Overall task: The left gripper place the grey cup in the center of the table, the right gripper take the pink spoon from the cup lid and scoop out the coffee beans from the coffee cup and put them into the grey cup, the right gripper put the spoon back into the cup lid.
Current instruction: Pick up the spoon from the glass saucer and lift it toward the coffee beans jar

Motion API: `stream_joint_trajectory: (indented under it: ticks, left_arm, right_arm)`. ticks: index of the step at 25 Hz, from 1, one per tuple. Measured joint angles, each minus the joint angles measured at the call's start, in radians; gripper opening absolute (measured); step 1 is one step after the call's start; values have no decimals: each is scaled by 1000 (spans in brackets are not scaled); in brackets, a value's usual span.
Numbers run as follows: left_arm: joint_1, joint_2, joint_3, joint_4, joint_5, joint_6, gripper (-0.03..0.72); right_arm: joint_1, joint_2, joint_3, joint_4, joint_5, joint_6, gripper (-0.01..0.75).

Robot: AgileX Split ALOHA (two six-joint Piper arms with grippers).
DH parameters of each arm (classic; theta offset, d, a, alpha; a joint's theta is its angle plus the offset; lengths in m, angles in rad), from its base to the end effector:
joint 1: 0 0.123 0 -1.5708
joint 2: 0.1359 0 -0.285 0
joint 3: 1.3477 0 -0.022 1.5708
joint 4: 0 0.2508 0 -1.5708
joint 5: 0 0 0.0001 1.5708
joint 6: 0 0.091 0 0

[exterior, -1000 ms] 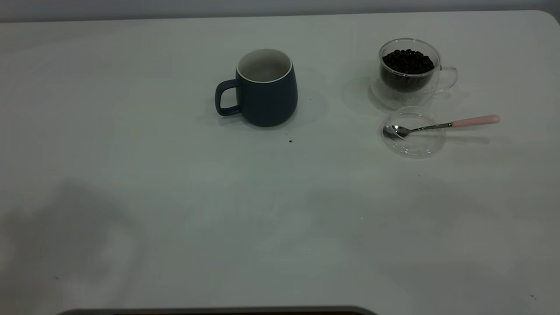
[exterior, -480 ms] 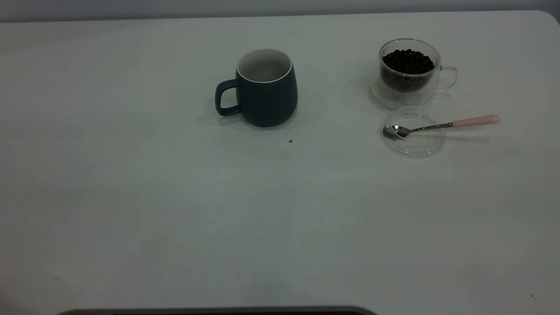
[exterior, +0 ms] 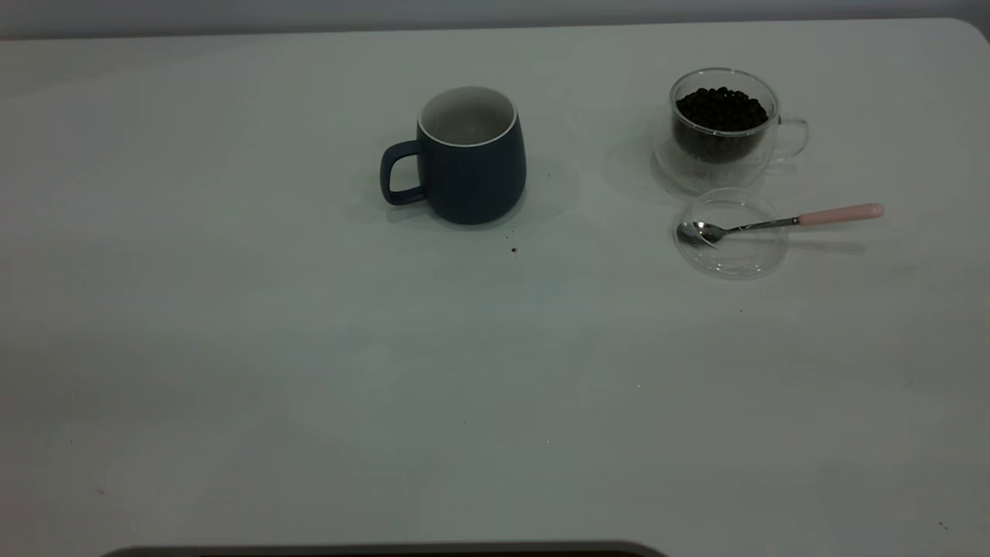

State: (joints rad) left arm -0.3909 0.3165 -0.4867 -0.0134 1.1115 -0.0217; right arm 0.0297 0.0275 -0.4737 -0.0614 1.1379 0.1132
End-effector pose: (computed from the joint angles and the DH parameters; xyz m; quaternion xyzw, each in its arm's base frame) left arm 0.0369 -0.0164 0.2640 0.1712 0.9207 -0.0784 0.3419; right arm -0.0015 -0.0051 0.2642 0.0385 0.8843 0.0026 0.4654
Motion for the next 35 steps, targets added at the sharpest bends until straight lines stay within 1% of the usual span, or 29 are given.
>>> stream_joint_trajectory:
  ticks: [2, 3, 6, 9, 12, 14, 29, 33, 35]
  left_arm:
    - [6, -67, 0, 0, 1, 1, 567]
    - [24, -94, 0, 0, 3, 1, 567]
    - [133, -181, 0, 0, 7, 1, 567]
    - [276, -272, 0, 0, 9, 1, 567]
    - [379, -332, 0, 1, 21, 2, 567]
    - [417, -334, 0, 1, 26, 2, 567]
    - [425, -334, 0, 1, 28, 4, 567]
    - [425, -334, 0, 1, 28, 4, 567]
    - [425, -334, 0, 1, 28, 4, 567]
  right_arm:
    - [0, 0, 0, 0, 0, 0, 575]
    - [0, 0, 0, 0, 0, 0, 575]
    - [0, 0, 0, 0, 0, 0, 575]
    - [0, 0, 0, 0, 0, 1, 575]
    - [0, 0, 0, 0, 0, 1, 575]
    - [0, 0, 0, 0, 0, 1, 575]
    - [0, 0, 0, 4, 0, 0, 574]
    - [0, 0, 0, 25, -12, -4, 574]
    - [0, 3, 0, 68, -16, -33, 574]
